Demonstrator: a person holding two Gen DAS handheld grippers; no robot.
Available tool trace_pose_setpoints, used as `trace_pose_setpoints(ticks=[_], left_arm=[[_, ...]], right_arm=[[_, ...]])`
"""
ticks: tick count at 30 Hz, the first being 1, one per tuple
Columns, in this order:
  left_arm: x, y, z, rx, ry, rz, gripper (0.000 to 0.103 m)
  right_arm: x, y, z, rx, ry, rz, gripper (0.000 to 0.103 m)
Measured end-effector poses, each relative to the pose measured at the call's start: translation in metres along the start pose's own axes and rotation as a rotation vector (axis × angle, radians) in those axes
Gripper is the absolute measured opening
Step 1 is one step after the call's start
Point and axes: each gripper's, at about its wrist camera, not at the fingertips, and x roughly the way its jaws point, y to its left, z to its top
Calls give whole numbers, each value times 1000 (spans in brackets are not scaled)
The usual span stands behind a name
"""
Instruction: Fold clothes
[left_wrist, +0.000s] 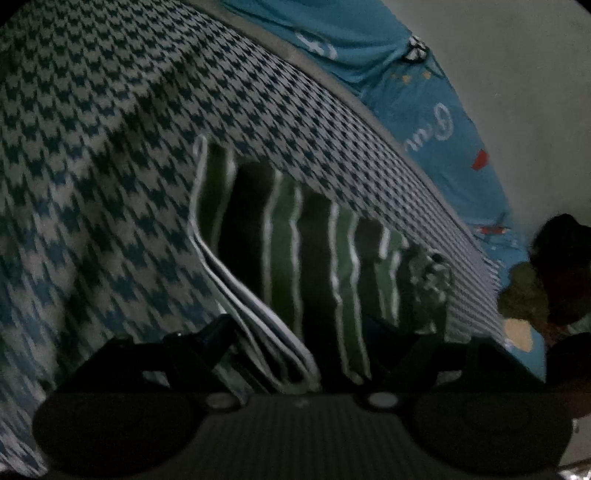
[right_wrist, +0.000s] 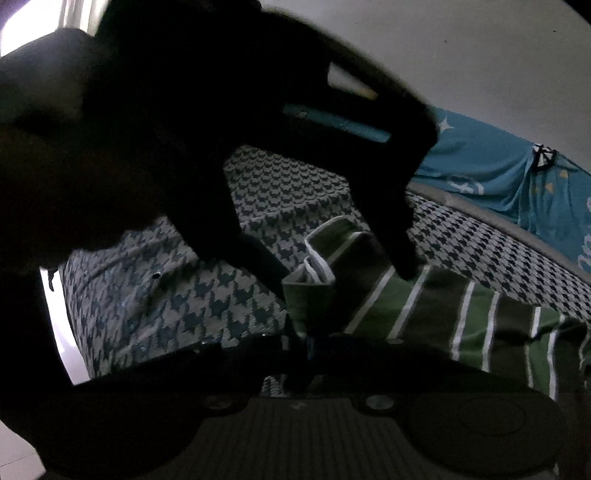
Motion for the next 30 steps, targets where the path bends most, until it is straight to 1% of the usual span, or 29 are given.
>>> trace_pose_setpoints(ticks=[7, 10, 12, 18, 21, 23, 25, 27, 28, 29, 30], left_arm=[[12, 12, 30, -37, -32, 33, 85], [18, 17, 38, -47, -43, 54, 84], [22, 18, 42, -61, -51, 45, 83], [32, 16, 52, -47, -80, 53, 78], [37, 13, 57, -44, -92, 60, 69], [39, 13, 60, -52, -101, 61, 66], [41, 12, 61, -57, -111, 64, 57], [44, 11, 60, -51, -116, 77, 40], [45, 11, 59, -48, -124, 85, 35], [45, 11, 57, -46, -130, 86, 24], [46, 11, 54, -46, -133, 80, 18]], right_arm=[[-8, -4, 5, 1, -25, 0, 6], [-15, -2, 5, 15, -34, -1, 6], [-21, 0, 4, 30, -41, -1, 6], [-30, -4, 6, 65, -55, 5, 6], [-30, -3, 6, 62, -53, 5, 6], [-30, -2, 5, 58, -51, 6, 6], [-31, -1, 4, 52, -50, 3, 6], [-32, 0, 4, 48, -50, 1, 6], [-33, -1, 4, 46, -49, -1, 6], [-34, -1, 3, 45, -49, -3, 6], [-35, -1, 3, 44, -50, -6, 6]])
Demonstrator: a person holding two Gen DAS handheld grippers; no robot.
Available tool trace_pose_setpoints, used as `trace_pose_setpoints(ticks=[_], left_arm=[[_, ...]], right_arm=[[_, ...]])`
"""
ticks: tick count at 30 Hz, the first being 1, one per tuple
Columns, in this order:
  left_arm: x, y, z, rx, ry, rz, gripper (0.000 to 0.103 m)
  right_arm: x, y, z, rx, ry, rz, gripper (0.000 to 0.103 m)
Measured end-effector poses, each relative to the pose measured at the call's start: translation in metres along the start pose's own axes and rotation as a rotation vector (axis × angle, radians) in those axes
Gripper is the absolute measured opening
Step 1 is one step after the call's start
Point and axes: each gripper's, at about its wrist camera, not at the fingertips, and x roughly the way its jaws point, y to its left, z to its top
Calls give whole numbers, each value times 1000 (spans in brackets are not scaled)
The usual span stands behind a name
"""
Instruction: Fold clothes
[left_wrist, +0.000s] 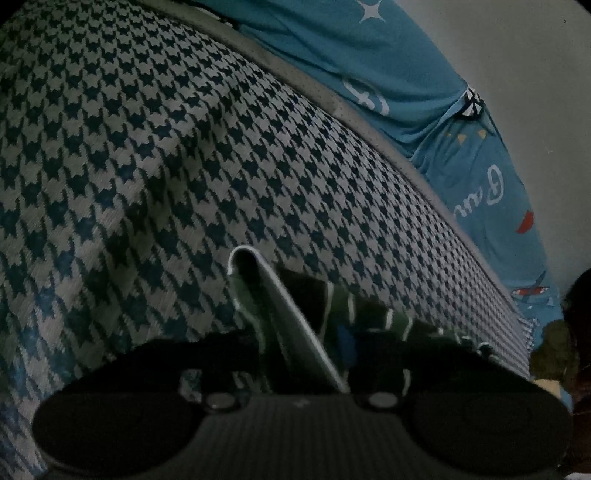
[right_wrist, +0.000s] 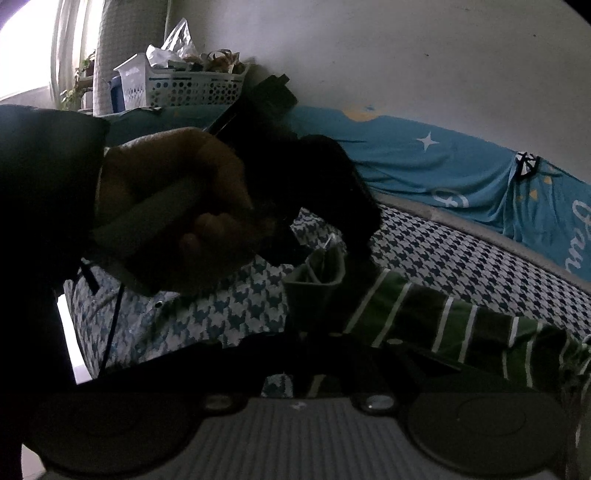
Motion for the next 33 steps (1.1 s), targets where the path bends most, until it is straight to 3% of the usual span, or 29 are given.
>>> trace_pose_setpoints(ticks=[3, 9, 15, 23, 33], left_arm=[[-1, -1, -9, 15, -19, -3, 8], [-15, -8, -18, 24, -119, -37, 7], [-24, -38, -28, 108, -180, -43, 7], [-33, -97, -41, 220, -246, -34, 7], [-21, -187, -54, 356, -251, -36, 7]], right_arm=[[-3, 0, 0, -4, -4, -5, 6], [-13, -3, -3, -18, -20, -34, 6], [-30, -15, -7, -2, -39, -76, 6], [-58, -37, -15, 40, -71, -140, 6], [-96, -75, -21, 135, -118, -255, 6]])
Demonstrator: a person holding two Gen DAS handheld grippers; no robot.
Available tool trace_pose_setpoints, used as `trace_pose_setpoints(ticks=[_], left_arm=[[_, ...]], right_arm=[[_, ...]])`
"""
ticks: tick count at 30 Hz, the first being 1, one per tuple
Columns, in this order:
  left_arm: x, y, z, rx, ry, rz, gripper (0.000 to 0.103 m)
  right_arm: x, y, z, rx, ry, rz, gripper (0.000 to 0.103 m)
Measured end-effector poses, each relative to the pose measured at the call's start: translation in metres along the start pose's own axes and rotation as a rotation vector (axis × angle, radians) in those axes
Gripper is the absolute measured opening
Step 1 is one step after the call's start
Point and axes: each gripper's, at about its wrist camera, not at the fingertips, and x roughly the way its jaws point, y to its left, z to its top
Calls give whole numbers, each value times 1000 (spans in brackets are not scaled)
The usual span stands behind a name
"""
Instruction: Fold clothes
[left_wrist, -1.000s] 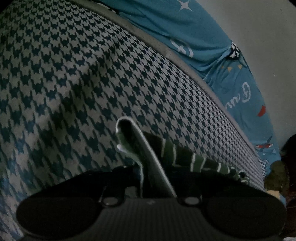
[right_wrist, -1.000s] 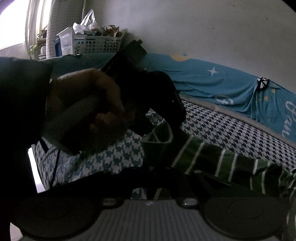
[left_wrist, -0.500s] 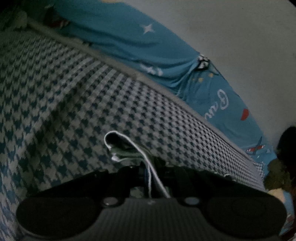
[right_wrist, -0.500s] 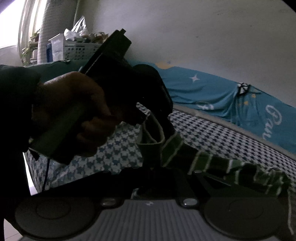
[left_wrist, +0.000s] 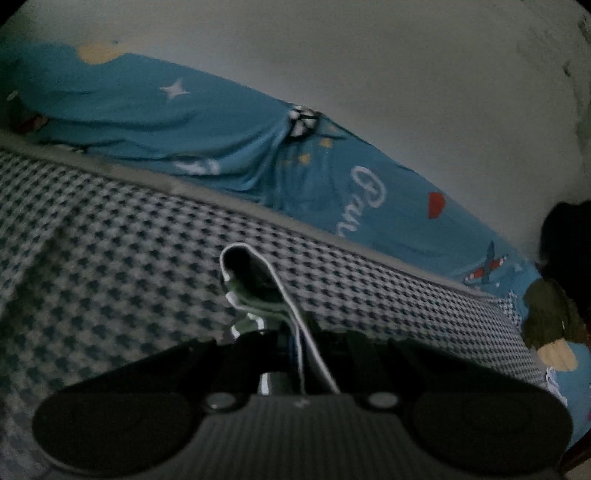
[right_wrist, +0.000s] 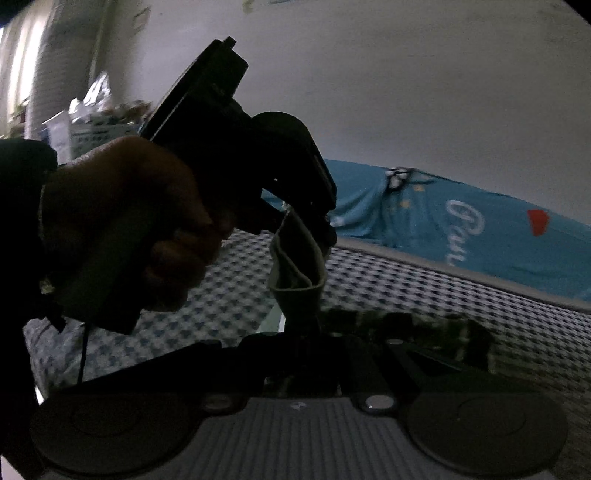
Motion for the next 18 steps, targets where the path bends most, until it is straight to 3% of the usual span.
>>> trace_pose_setpoints(ticks=[10, 18], left_arm=[[41, -62, -16, 77, 49, -43, 7], [78, -93, -38, 124, 135, -96, 9]], right_arm=[[-17, -49, -17, 116, 27, -129, 6], [-11, -77, -30, 222, 127, -200, 6]])
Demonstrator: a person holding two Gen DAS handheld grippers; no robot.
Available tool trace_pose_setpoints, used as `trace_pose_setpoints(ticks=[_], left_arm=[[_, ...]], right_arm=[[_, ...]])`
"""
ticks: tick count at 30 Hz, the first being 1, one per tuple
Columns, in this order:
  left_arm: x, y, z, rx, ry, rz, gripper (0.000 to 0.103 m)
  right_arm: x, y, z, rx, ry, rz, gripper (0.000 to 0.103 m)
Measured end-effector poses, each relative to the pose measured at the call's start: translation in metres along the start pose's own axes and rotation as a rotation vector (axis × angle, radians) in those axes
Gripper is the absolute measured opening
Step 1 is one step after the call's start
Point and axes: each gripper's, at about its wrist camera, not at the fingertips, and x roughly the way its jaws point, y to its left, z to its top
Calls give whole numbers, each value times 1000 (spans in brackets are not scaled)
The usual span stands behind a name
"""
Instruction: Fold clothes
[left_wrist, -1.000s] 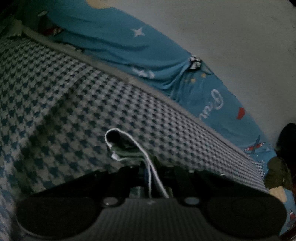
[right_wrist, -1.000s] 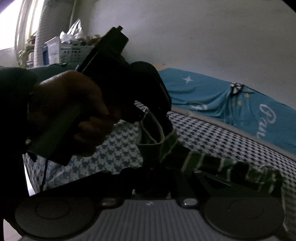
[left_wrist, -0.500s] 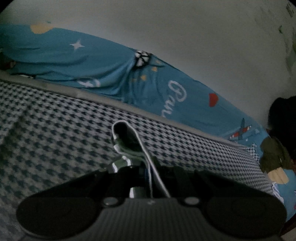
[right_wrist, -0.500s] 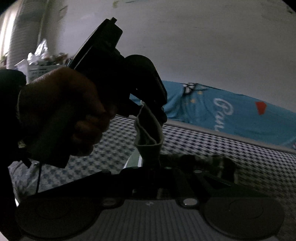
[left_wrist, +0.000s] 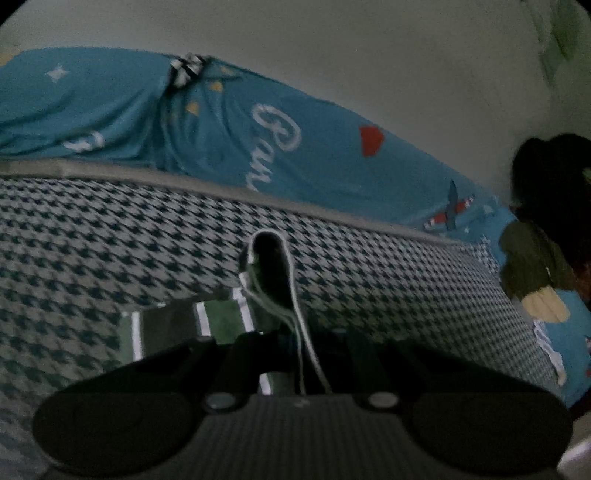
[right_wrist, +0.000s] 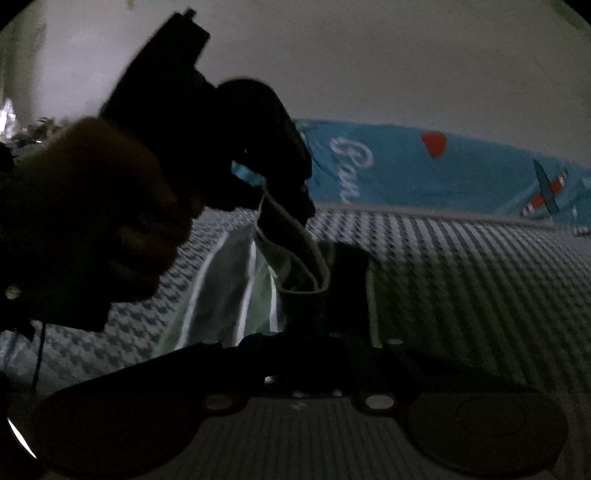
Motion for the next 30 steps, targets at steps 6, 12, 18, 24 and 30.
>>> trace_pose_setpoints(ticks=[6, 12, 18, 24, 30], left_arm=[[10, -14, -2, 14, 40, -38, 53], [-7, -11, 2, 13, 11, -38, 55], [-31, 14, 6, 9, -19, 30, 61], [-56, 44, -4, -2, -24, 90, 67], [-70, 65, -25, 26, 20, 154, 73]], right_arm=[[10, -18, -4, 149, 100, -23, 6], [9, -31, -1, 244, 112, -72, 14], [11, -42, 5, 281, 95, -166, 36], [0, -48, 7, 270, 79, -179, 37], [0, -59, 28, 270, 70, -162, 38]])
